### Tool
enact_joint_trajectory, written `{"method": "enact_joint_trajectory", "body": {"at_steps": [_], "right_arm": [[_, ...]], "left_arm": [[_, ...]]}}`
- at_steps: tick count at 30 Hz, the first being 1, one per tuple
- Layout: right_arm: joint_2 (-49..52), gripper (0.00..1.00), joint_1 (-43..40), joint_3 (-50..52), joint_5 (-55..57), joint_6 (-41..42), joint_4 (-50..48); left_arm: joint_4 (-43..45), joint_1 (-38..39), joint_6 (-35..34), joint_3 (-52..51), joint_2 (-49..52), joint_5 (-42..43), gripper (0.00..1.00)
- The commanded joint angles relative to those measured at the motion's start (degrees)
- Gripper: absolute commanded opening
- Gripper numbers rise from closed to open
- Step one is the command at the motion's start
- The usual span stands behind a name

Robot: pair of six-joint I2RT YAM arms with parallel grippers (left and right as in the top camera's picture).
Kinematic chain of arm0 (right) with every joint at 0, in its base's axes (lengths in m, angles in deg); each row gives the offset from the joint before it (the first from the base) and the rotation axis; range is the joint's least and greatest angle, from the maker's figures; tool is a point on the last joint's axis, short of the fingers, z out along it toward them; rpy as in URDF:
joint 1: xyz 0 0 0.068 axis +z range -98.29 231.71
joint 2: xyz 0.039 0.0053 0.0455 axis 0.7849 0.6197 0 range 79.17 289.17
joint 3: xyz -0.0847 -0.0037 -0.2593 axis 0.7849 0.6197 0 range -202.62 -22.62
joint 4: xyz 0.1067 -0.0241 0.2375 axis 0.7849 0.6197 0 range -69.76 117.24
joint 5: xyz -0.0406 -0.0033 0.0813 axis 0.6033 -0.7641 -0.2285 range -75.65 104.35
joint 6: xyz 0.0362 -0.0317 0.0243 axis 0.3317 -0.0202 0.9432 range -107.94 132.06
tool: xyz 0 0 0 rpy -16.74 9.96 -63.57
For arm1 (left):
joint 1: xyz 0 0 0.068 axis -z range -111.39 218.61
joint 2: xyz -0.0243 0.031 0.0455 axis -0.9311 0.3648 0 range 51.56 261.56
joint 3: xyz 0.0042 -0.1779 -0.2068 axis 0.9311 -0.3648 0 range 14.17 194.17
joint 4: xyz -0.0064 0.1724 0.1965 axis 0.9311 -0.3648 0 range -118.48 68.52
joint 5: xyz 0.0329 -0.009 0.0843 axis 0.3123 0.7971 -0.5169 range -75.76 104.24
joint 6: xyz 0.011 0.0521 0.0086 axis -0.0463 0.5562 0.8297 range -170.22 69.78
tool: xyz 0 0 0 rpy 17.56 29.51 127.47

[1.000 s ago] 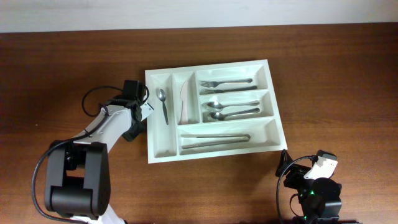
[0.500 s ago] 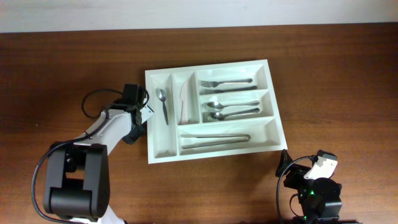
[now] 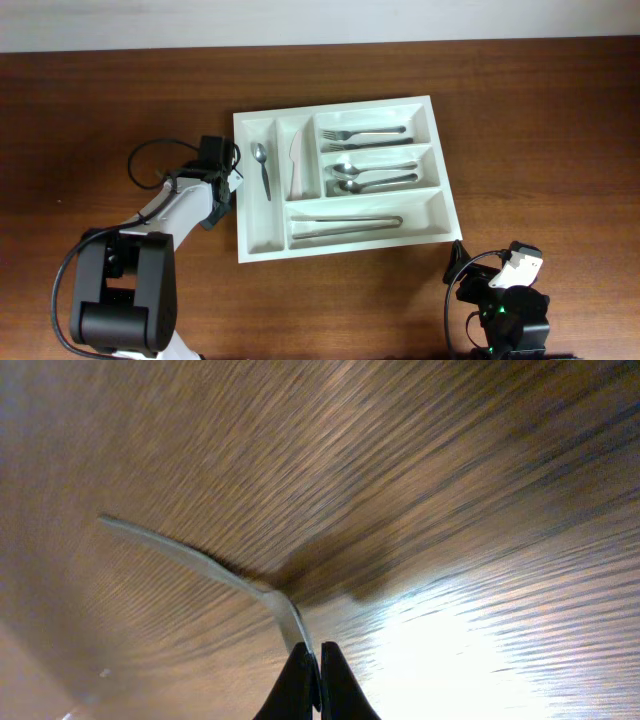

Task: Pack container
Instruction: 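Carry the small spoon over the tray's left compartment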

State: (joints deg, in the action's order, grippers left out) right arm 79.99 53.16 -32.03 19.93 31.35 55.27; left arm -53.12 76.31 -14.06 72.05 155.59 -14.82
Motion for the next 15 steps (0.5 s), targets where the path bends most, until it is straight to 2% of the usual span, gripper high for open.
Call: {"method": "enact_joint_trajectory", "body": {"at_steps": [1,4,9,15], "right_arm": [[-0.63,0.99,-0.46,0.46,1.11,-0.13,-0.15],[-0.63,0.99,-0.46,0.46,1.11,-0.13,-0.17],[-0.63,0.99,-0.46,0.46,1.11,-0.13,-0.17],[-0.63,0.99,-0.46,0.46,1.11,-0.13,-0.15]], "left_arm": [[-0.96,-0.31,0.68,-0.17,-0.63,-6.69,0.02],[-1.05,-0.28,0.66,2.25,-4.2,-9.09,0.02],[-2.05,0.72,2.1,8.94,-12.31,-8.2,0.02],[-2.23,4.63,5.97,14.97,-20.96,3.15,0.02]]}}
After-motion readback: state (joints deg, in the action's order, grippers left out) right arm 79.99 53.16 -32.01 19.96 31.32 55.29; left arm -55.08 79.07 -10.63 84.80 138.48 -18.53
